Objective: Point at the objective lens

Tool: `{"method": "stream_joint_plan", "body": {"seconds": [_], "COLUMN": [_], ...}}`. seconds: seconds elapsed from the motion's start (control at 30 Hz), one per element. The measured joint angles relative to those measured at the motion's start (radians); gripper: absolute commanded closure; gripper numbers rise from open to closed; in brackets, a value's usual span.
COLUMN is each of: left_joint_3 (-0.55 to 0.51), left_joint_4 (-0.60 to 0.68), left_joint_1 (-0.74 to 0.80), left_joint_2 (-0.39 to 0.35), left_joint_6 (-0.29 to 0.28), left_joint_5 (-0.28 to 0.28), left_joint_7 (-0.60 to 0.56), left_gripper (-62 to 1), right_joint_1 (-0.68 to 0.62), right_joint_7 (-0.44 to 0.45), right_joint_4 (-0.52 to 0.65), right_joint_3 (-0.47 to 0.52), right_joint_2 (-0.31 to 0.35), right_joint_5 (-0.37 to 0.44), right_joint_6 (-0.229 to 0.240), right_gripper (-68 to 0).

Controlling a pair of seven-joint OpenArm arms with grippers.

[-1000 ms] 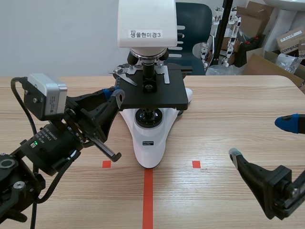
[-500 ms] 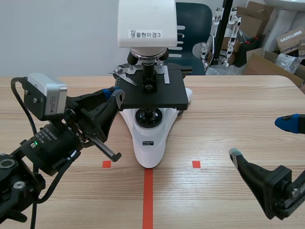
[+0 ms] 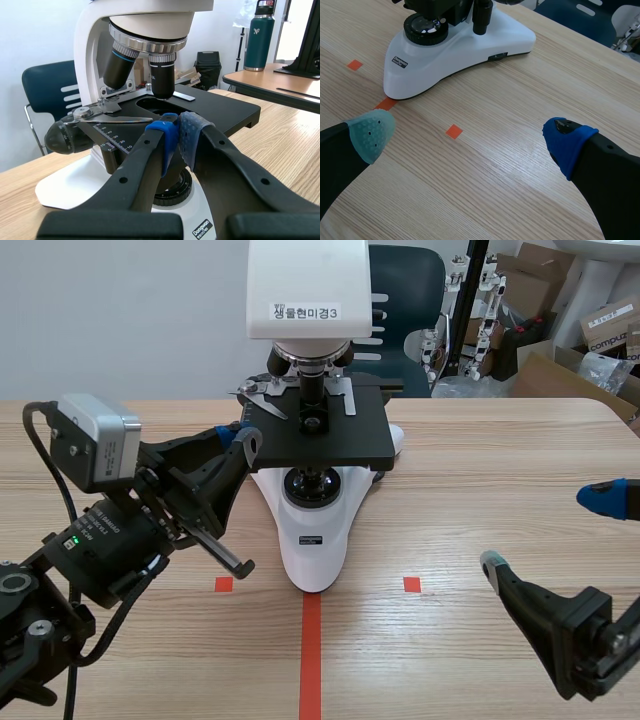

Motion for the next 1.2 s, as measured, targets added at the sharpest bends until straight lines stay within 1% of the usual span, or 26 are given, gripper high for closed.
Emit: {"method": "stream_joint_plan", "body": {"seconds": [1.1,1.17,1.2], "left_joint_3": [0.000,0.000,0.000], "left_joint_4": [0.000,0.000,0.000], "left_joint_1": [0.000,0.000,0.000], "left_joint_2": [0.000,0.000,0.000], "left_joint_6": [0.000,0.000,0.000], "left_joint_5": [0.000,0.000,0.000], "left_joint_7": [0.000,0.000,0.000], "left_gripper": [-4.1,-5.6,-9.6], "right_joint_1": [0.000,0.000,0.000], "right_joint_7": [0.000,0.000,0.000], "right_joint_4": [0.000,0.000,0.000], "right_joint_3": [0.000,0.000,0.000], "right_joint_2": [0.000,0.000,0.000], "right_joint_5": [0.000,0.000,0.000], "right_joint_6": [0.000,0.000,0.000], "right_gripper": [-66.5,-66.5,-66.5]}}
